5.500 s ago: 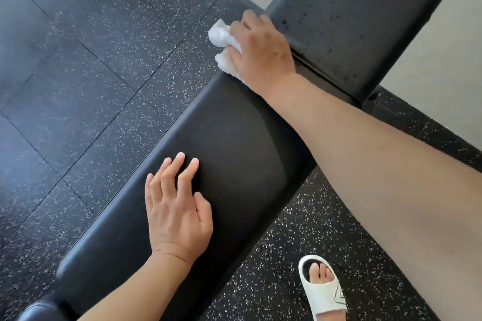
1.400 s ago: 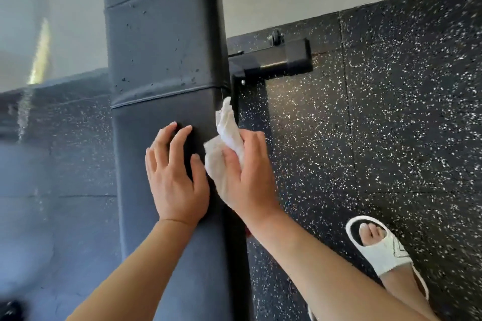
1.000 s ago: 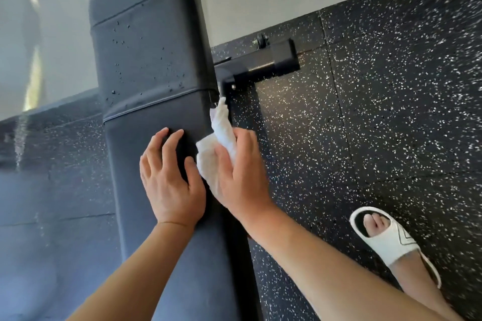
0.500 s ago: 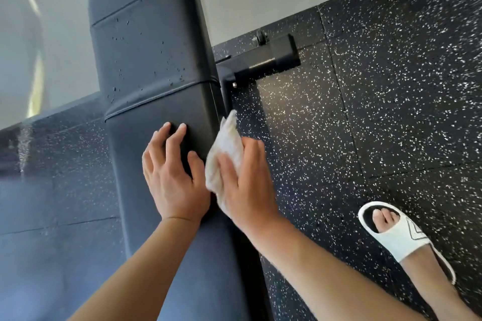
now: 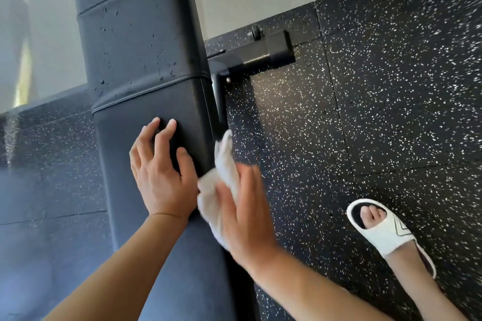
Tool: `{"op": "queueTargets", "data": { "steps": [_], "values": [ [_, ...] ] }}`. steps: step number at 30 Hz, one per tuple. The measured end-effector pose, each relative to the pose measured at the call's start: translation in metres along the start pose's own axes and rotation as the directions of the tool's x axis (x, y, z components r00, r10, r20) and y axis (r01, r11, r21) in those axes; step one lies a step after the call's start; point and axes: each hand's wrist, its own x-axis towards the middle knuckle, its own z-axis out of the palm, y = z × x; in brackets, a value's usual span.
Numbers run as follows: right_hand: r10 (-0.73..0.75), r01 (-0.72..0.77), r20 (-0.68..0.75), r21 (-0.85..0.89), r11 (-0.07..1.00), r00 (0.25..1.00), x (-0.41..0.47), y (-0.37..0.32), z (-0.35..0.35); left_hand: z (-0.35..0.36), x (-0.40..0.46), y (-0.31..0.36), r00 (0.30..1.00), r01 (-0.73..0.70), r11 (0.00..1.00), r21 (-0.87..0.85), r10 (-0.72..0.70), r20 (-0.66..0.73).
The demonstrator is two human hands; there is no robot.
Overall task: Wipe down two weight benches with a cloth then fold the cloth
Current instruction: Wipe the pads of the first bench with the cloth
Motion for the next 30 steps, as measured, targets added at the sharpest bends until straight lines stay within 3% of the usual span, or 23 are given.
{"op": "queueTargets", "data": {
  "steps": [3,6,15,18,22,27,30],
  "values": [
    [0.045,-0.047,0.078,0.032,0.998,0.996,-0.081,0.02,-0.004,0.0,-0.001,0.0,1.0,-0.004,1.0,-0.003,0.004,-0.011],
    [0.082,-0.083,0.069,0.012,0.996,0.994,-0.103,0.028,-0.004,0.0,-0.002,0.0,1.0,-0.007,1.0,-0.008,0.007,-0.019],
    [0.009,-0.008,-0.031,0.039,0.999,0.999,0.079,-0.014,0.001,0.0,-0.001,0.001,1.0,0.002,1.0,-0.001,-0.002,-0.018],
    [0.037,-0.033,-0.052,0.068,0.997,0.998,0.104,-0.017,0.005,0.001,-0.001,0.0,1.0,0.003,1.0,-0.011,-0.003,-0.026],
    [-0.026,0.031,-0.061,0.076,0.997,0.998,0.037,0.002,0.004,0.0,-0.001,0.001,1.0,0.009,1.0,-0.02,-0.01,-0.023],
    [-0.059,0.057,0.017,0.112,0.992,0.998,-0.102,0.023,-0.005,-0.002,-0.002,0.003,1.0,0.003,1.0,-0.009,-0.004,-0.025],
    [-0.047,0.038,0.069,0.123,0.992,0.996,-0.132,0.035,-0.007,-0.002,-0.003,0.004,1.0,0.01,1.0,-0.01,-0.01,-0.015]
  ]
}}
